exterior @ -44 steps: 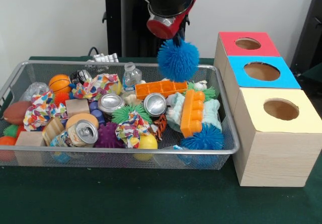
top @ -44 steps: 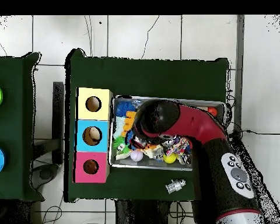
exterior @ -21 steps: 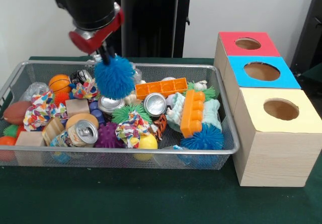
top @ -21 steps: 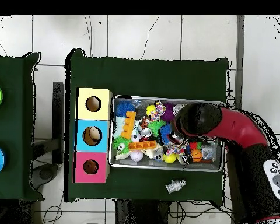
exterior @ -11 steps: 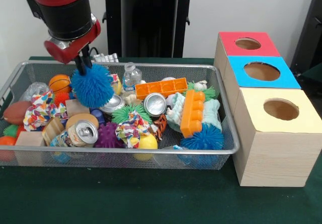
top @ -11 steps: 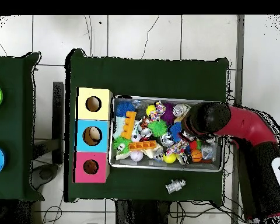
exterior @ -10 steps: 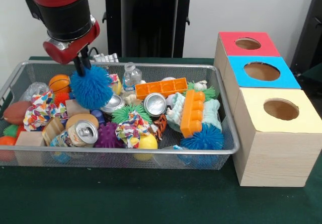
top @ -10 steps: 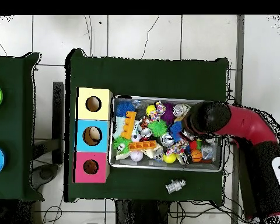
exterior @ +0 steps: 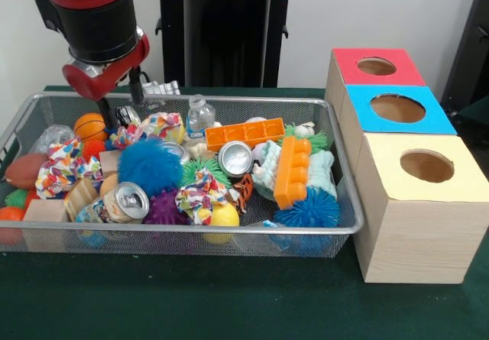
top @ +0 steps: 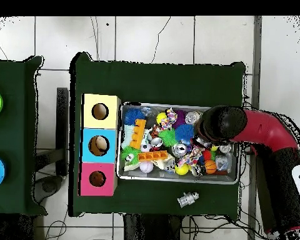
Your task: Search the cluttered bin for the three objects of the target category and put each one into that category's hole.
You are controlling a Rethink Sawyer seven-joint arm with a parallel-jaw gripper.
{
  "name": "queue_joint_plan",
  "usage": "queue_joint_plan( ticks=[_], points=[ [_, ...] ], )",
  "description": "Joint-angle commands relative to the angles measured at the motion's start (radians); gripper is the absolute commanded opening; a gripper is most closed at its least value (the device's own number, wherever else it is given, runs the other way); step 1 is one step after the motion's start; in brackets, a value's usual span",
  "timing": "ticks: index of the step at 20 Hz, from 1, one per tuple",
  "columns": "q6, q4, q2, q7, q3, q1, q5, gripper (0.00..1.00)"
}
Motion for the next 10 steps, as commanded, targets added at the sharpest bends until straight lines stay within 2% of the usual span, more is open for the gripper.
queue_joint_plan(
  ticks=[1, 5, 10],
  points=[
    [0.026, 0.074, -0.050, -0.196, 0.121, -0.034, -0.013, 1.00],
    [0.011, 0.132, -0.118, -0.092, 0.127, -0.024, 0.026, 1.00],
    [-0.052, 0.183, -0.136, 0.052, 0.161, 0.002, 0.115, 1.00]
  ],
)
